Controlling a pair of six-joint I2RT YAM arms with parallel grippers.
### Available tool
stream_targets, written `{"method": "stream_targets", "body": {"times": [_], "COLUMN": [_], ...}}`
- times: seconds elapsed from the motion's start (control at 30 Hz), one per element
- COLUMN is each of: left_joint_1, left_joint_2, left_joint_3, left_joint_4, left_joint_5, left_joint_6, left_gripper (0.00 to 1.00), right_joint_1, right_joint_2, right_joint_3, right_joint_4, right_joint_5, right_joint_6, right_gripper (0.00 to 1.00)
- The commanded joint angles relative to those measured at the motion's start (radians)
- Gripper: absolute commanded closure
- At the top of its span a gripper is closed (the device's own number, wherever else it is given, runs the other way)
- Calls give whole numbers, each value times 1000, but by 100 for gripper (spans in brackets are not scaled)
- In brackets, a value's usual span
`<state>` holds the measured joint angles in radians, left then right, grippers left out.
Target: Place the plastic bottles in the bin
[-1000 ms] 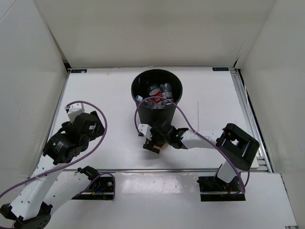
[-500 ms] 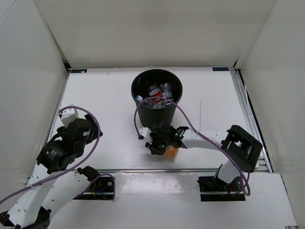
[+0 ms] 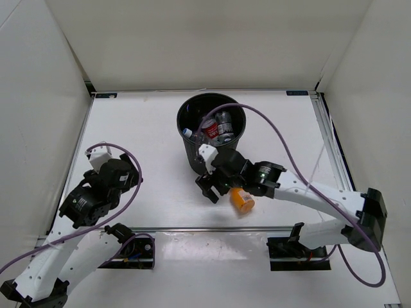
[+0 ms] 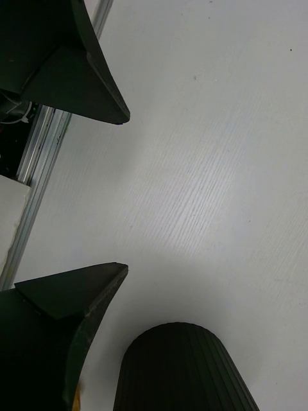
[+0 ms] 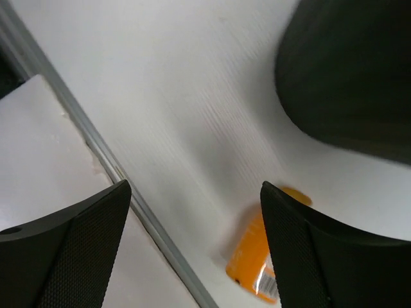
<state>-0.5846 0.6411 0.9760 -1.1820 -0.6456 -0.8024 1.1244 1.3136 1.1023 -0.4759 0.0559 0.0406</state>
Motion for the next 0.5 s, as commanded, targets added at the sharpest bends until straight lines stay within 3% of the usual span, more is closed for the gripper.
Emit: {"method": "stream_targets", "body": {"times": [0.0, 0.23, 0.47], "left_joint_1": [3, 3, 3], "left_joint_2": [14, 14, 14], "left_joint_3": [-3, -3, -3], "left_joint_4": [28, 28, 19], "left_joint_5": [3, 3, 3], "left_joint_6": [9, 9, 19], "left_gripper": [0, 0, 0], "right_joint_1": [0, -32, -184], "right_joint_2": [-102, -186, -205], "right_joint_3": [-48, -176, -332], "right_joint_4": [-156, -205, -70], "right_joint_5": [192, 295, 207], "right_joint_6": [209, 258, 199], "right_gripper": [14, 6, 5]}}
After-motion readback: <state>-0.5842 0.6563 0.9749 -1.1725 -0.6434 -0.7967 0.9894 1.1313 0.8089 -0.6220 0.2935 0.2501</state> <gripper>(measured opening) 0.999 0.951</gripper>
